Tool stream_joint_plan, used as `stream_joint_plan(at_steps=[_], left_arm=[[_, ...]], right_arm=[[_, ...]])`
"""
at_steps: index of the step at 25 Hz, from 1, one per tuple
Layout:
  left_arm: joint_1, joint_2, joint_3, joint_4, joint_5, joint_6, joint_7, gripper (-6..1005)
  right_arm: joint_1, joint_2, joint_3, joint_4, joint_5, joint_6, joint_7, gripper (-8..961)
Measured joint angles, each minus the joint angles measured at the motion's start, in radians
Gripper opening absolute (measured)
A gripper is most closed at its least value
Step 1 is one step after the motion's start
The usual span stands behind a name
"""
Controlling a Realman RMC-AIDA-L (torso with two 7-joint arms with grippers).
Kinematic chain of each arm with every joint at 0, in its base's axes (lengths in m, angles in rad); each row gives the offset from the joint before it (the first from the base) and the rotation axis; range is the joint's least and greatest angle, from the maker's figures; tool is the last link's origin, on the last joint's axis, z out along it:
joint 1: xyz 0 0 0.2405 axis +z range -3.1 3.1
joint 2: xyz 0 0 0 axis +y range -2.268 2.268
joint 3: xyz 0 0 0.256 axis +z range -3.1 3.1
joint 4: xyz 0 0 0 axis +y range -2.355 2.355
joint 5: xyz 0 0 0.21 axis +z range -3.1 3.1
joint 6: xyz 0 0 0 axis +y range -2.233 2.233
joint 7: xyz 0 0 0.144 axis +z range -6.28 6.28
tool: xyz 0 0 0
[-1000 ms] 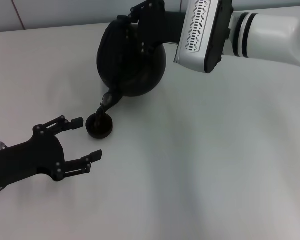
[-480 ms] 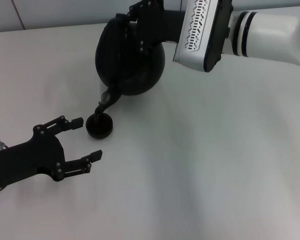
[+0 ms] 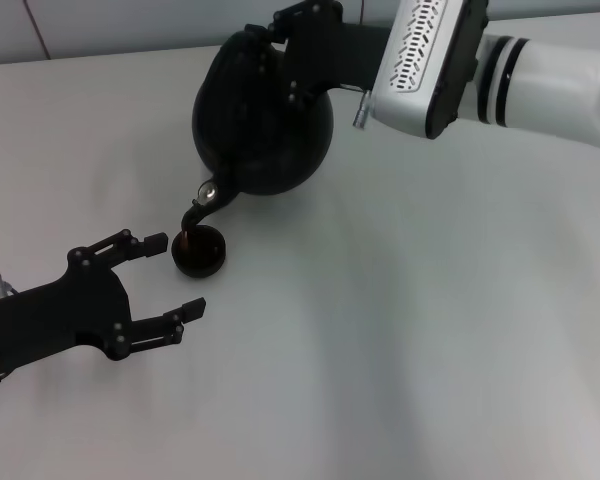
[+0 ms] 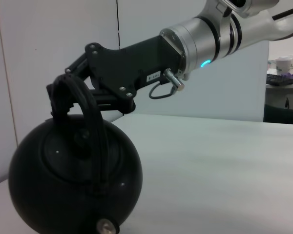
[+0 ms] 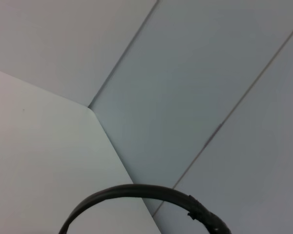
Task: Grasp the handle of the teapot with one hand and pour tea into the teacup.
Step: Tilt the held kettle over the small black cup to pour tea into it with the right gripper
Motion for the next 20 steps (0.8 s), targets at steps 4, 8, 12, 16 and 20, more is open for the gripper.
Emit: stream_joint_plan(at_steps=[4, 8, 12, 16, 20], left_arm=[[0.0, 0.0, -0.001, 0.0, 0.0, 0.0, 0.0, 859], [0.0, 0.0, -0.002, 0.0, 0.0, 0.0, 0.0, 859], [0.0, 0.0, -0.002, 0.0, 0.0, 0.0, 0.0, 859], [0.0, 0.0, -0.002, 0.0, 0.0, 0.0, 0.0, 859], [0.0, 0.0, -0.001, 0.0, 0.0, 0.0, 0.0, 859]], right_arm=[[-0.016, 0.0, -0.012, 0.01, 0.052, -0.001, 0.0, 90], [-0.042, 0.0, -0.015, 0.018, 0.096, -0.007, -0.001, 89], [-0.065, 0.0, -0.014, 0.023, 0.144, -0.014, -0.005, 90], [-0.092, 0.0, -0.009, 0.041, 0.242, -0.027, -0.044, 90], [-0.116, -0.003, 0.002, 0.073, 0.359, -0.077, -0.076, 90]])
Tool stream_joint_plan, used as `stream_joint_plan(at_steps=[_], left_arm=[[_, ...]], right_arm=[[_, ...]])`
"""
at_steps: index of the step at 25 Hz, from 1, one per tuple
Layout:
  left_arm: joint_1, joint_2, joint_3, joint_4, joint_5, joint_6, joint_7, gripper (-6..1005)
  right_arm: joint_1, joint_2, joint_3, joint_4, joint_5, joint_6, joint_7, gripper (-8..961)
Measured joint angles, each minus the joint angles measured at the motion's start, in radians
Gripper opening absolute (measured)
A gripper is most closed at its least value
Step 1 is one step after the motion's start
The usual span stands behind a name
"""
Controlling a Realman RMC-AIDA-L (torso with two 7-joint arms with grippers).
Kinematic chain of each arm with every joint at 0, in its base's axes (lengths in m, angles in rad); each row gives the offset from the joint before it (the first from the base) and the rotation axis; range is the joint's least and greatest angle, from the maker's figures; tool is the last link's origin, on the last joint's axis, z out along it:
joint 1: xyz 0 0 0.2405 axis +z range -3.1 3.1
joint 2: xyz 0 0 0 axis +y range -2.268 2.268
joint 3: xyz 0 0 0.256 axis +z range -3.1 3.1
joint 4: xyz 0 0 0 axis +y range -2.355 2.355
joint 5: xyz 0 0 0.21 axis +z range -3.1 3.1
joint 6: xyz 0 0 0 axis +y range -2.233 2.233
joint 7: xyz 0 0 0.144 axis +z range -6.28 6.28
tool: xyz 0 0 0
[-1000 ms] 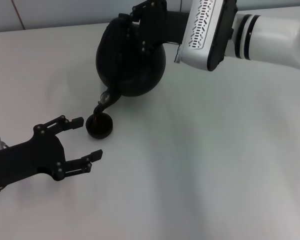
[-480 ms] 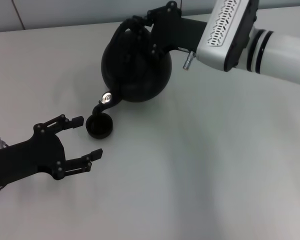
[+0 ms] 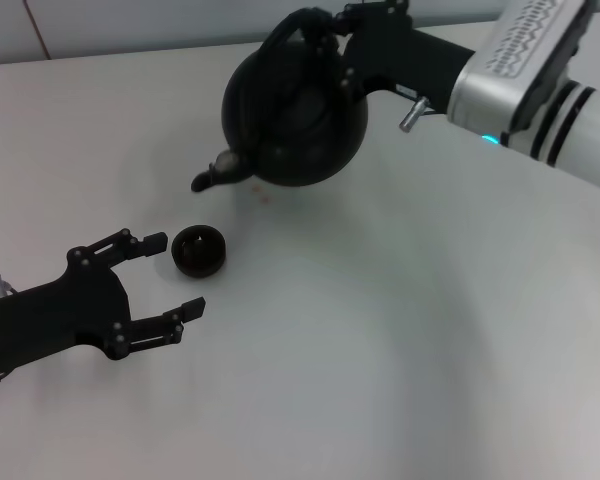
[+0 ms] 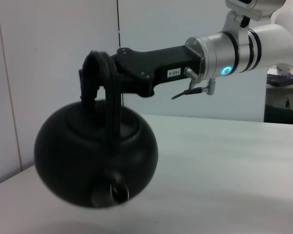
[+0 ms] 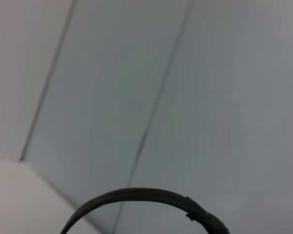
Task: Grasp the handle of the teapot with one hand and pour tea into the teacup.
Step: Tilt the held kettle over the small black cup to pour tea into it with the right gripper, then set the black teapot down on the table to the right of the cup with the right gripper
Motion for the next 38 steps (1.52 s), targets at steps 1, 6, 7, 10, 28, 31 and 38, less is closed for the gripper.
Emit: stream_joint_plan(at_steps=[1, 6, 7, 10, 28, 31, 38], left_arm=[[0.0, 0.0, 0.0, 0.0, 0.0, 0.0, 0.0, 859], [0.0, 0.0, 0.0, 0.0, 0.0, 0.001, 0.0, 859], [0.0, 0.0, 0.0, 0.0, 0.0, 0.001, 0.0, 859], [-0.001, 0.0, 0.001, 0.0, 0.0, 0.001, 0.0, 859], [-0.008, 0.0, 0.003, 0.0, 0.0, 0.004, 0.013, 859], [-0.008, 0.0, 0.003, 0.0, 0.0, 0.008, 0.014, 859], [-0.006, 0.0, 0.004, -0.002, 0.0, 0.008, 0.015, 859]], right_arm=[[-0.006, -0.001, 0.007, 0.01, 0.03, -0.012, -0.001, 90], [-0.03, -0.003, 0.043, 0.07, 0.166, -0.057, -0.001, 89], [-0.035, -0.003, 0.047, 0.083, 0.19, -0.066, -0.001, 89], [-0.049, -0.004, 0.051, 0.111, 0.26, -0.088, -0.002, 89], [-0.042, -0.004, 0.052, 0.295, 0.363, -0.082, 0.099, 89], [-0.042, -0.005, 0.052, 0.308, 0.364, -0.081, 0.116, 89], [-0.043, -0.006, 0.052, 0.339, 0.364, -0.079, 0.124, 90]])
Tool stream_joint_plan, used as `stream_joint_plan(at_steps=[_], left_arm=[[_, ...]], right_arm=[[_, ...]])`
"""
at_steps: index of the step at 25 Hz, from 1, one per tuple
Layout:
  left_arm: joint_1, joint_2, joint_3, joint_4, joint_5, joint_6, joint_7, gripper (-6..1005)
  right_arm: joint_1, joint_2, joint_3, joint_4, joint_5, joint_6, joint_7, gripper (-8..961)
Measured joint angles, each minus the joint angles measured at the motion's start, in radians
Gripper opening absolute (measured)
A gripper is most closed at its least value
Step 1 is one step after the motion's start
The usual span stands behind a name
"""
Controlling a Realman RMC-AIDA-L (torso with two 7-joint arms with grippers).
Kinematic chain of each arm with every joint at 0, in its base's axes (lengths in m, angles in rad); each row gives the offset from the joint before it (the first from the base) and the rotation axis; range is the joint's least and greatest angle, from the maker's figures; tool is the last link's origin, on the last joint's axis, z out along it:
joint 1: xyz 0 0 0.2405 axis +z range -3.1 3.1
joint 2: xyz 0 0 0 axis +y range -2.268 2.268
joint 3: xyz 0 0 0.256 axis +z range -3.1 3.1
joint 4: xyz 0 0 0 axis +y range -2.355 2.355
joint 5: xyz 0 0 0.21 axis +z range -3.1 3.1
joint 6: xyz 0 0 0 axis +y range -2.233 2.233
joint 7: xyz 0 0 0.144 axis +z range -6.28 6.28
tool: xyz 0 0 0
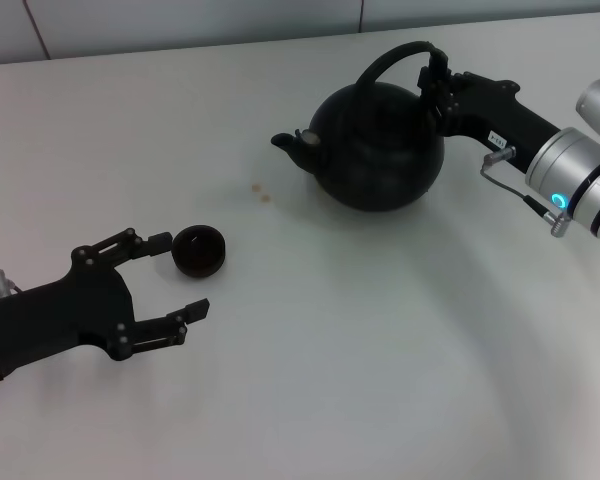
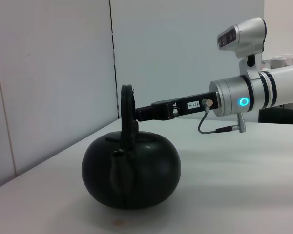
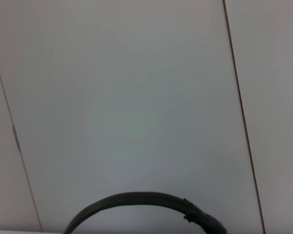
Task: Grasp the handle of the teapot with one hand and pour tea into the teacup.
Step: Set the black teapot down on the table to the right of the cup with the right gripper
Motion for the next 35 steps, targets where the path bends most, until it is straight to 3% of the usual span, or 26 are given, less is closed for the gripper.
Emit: stream_joint_plan(at_steps=[26, 35], left_arm=[[0.005, 0.0, 0.0, 0.0, 0.008, -0.005, 0.0, 859], [0.005, 0.0, 0.0, 0.0, 0.008, -0.005, 0.0, 859]], right_arm=[[0.009, -0.001, -0.017, -0.035, -0.053, -0.011, -0.028, 131], [0.004, 0.0, -0.037, -0.041, -0.061, -0.014, -0.053, 484]])
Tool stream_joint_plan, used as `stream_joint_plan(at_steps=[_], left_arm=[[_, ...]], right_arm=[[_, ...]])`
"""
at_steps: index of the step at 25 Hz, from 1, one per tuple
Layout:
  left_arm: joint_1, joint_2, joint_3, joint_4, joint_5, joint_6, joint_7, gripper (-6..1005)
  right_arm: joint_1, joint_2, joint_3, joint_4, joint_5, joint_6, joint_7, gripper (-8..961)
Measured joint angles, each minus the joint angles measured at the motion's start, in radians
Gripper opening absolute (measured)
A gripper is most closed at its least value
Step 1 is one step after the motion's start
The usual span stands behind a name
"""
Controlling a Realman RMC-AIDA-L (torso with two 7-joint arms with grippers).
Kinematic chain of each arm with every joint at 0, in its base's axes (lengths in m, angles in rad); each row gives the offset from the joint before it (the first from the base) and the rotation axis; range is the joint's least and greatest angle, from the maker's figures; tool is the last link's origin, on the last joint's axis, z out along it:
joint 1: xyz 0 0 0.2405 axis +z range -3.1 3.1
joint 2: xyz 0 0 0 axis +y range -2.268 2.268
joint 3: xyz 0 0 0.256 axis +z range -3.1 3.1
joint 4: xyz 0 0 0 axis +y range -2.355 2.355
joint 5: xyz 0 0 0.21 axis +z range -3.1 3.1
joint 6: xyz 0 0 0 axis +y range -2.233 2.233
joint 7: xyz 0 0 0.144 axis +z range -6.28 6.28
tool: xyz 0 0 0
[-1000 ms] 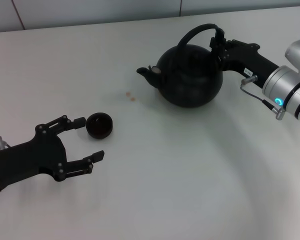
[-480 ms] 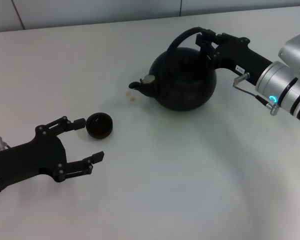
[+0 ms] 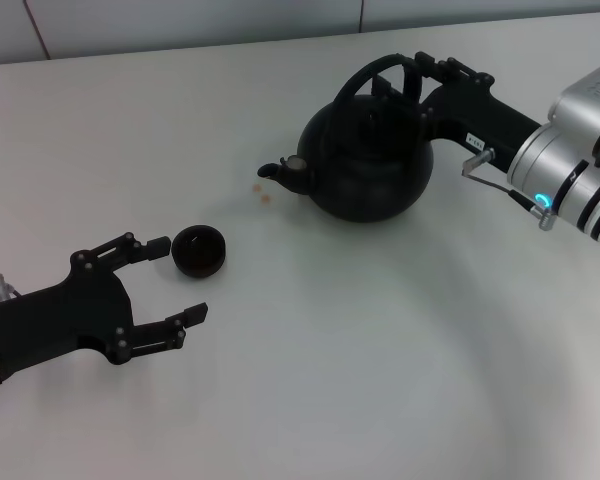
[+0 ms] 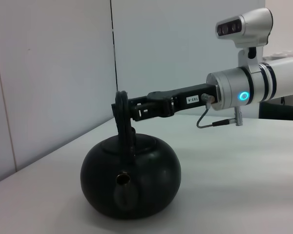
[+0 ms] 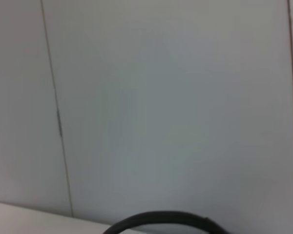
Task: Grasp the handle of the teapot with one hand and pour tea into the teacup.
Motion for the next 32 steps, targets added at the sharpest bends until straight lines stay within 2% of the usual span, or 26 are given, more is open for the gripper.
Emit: stream_joint_plan(at_steps=[2, 5, 8, 16, 21, 24, 28, 29, 32], left_arm=[[0.0, 0.0, 0.0, 0.0, 0.0, 0.001, 0.0, 859], [-0.001, 0.0, 0.0, 0.0, 0.0, 0.007, 0.0, 859], [0.002, 0.0, -0.004, 0.003, -0.002, 0.011, 0.0, 859], [0.007, 0.0, -0.035, 0.009, -0.008, 0.071, 0.0, 859], [0.009, 0.0, -0.049, 0.01, -0.008, 0.11, 0.0, 859], [0.006, 0.001, -0.077, 0.01, -0.009, 0.183, -0.002, 859], [0.003, 0.004, -0.115, 0.01, -0.01, 0.272, -0.009, 859], [0.001, 0.006, -0.15, 0.01, -0.01, 0.343, -0.012, 859], [0.0, 0.007, -0.166, 0.01, -0.01, 0.37, -0.013, 859]], right_arm=[[-0.002, 0.0, -0.015, -0.004, -0.025, -0.002, 0.002, 577], [-0.003, -0.001, -0.028, -0.011, -0.05, -0.006, 0.011, 664], [-0.034, 0.001, -0.03, -0.033, -0.053, -0.026, 0.006, 751], [-0.214, 0.002, 0.026, -0.19, -0.049, -0.204, -0.005, 752], [-0.228, -0.004, 0.049, -0.184, -0.078, -0.326, 0.005, 753], [-0.21, -0.013, 0.052, -0.193, -0.23, -0.372, 0.041, 753], [-0.179, -0.037, 0.066, -0.234, -0.474, -0.473, 0.116, 753], [-0.174, -0.04, 0.075, -0.245, -0.52, -0.498, 0.13, 753], [-0.171, -0.043, 0.109, -0.287, -0.632, -0.548, 0.159, 752]])
